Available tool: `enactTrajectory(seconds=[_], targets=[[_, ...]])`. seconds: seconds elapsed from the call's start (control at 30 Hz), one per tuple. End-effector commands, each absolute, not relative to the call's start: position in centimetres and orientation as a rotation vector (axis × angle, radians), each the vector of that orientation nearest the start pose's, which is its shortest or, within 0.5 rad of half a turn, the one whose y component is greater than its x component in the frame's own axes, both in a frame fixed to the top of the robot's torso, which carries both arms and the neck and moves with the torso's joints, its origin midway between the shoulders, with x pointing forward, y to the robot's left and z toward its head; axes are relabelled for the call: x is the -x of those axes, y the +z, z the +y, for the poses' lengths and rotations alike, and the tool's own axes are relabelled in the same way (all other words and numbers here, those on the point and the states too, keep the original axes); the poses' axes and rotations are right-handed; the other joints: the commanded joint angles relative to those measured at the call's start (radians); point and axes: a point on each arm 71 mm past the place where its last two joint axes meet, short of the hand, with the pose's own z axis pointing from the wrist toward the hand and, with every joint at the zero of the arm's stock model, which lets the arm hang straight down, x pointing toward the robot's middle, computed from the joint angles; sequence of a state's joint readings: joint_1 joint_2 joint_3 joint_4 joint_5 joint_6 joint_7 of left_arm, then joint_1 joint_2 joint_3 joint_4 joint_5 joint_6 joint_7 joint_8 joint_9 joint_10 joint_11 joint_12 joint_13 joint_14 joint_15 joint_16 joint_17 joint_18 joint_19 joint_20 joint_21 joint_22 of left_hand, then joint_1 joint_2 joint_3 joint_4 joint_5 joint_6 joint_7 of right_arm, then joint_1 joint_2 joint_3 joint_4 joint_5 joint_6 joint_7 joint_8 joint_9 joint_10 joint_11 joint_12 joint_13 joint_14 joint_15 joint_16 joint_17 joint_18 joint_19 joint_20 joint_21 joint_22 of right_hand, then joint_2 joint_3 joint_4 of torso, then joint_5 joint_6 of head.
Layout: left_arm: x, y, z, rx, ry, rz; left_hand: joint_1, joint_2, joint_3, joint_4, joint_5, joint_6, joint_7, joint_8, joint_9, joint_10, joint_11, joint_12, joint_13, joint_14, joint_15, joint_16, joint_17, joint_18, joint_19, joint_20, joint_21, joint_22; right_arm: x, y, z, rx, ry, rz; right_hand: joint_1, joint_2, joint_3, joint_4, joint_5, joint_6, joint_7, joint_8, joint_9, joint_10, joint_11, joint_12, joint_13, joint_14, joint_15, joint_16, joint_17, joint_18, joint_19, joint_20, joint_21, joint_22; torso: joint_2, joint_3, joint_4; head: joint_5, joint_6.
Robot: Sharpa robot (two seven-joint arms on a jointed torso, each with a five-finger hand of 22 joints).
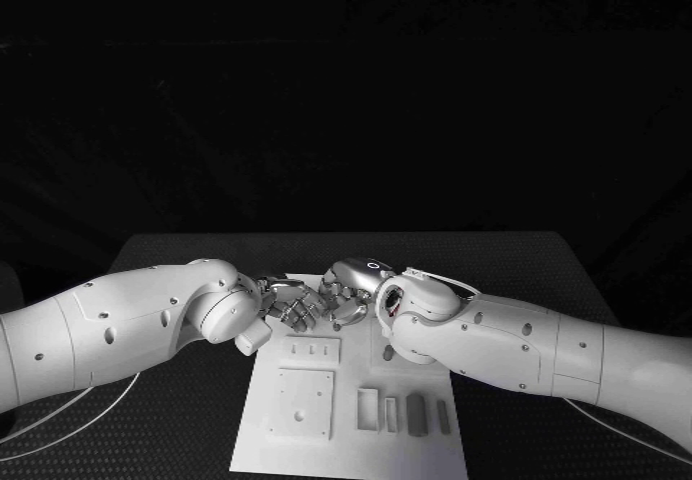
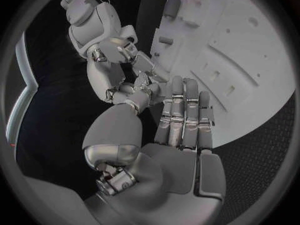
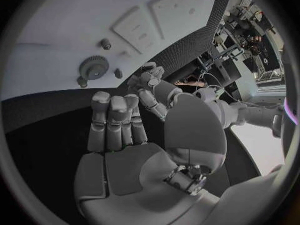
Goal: Assemble the parts on the task board
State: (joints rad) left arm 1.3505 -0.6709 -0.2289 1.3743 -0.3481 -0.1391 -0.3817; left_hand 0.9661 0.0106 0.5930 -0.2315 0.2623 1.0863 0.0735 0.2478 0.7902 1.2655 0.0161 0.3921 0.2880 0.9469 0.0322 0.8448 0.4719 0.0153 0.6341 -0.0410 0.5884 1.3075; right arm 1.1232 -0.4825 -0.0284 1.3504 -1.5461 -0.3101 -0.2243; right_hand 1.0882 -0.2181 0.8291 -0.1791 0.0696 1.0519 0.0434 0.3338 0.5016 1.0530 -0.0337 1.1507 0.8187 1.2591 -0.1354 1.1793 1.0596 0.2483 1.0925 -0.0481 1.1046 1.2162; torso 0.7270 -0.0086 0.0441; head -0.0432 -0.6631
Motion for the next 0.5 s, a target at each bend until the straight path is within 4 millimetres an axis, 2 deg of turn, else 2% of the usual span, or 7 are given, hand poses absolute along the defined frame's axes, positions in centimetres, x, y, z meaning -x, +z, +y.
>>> enactTrajectory(seconds=[0.03,0.37,0.5], targets=[[-50.25,-22.32,17.3,0.876,-0.821,2.273,0.006,0.009,0.004,-0.012,0.004,0.02,-0.011,0.005,0.002,0.009,0.001,0.002,-0.002,0.007,0.002,0.004,0.001,-0.015,-0.006,-0.002,0.004,0.001,-48.41,-22.35,-6.29,0.247,0.732,1.706,0.015,0.021,0.003,-0.006,-0.01,0.046,0.031,0.017,0.01,0.009,-0.001,0.005,-0.001,0.007,0.0,0.003,0.001,0.014,0.006,0.004,0.007,0.001,0.0,-0.0001,-0.0007,0.0,0.0],[-50.19,-22.36,17.26,0.88,-0.811,2.278,0.002,0.009,0.003,-0.012,0.002,0.019,-0.009,0.004,0.003,0.01,0.001,0.001,-0.002,0.007,0.001,0.005,0.001,-0.015,-0.007,-0.001,0.006,0.003,-48.3,-22.4,-6.22,0.233,0.746,1.71,0.008,0.03,0.003,-0.021,-0.018,0.055,0.028,0.021,0.013,0.018,-0.003,0.008,-0.001,0.013,-0.002,0.006,0.001,0.014,0.01,0.004,0.014,0.003,0.0,0.0002,0.0001,0.0,0.001],[-50.22,-22.33,17.26,0.888,-0.807,2.267,-0.006,0.001,-0.001,-0.009,0.002,0.013,-0.005,0.0,0.002,0.007,0.003,-0.002,-0.004,0.006,0.003,0.004,0.0,-0.015,-0.007,0.001,0.008,0.004,-48.25,-22.42,-6.14,0.228,0.751,1.714,0.006,0.03,0.002,-0.024,-0.017,0.057,0.027,0.022,0.014,0.021,-0.004,0.008,-0.001,0.015,-0.002,0.007,0.001,0.014,0.011,0.004,0.015,0.003,0.0,0.0001,-0.0002,0.001,0.001]])
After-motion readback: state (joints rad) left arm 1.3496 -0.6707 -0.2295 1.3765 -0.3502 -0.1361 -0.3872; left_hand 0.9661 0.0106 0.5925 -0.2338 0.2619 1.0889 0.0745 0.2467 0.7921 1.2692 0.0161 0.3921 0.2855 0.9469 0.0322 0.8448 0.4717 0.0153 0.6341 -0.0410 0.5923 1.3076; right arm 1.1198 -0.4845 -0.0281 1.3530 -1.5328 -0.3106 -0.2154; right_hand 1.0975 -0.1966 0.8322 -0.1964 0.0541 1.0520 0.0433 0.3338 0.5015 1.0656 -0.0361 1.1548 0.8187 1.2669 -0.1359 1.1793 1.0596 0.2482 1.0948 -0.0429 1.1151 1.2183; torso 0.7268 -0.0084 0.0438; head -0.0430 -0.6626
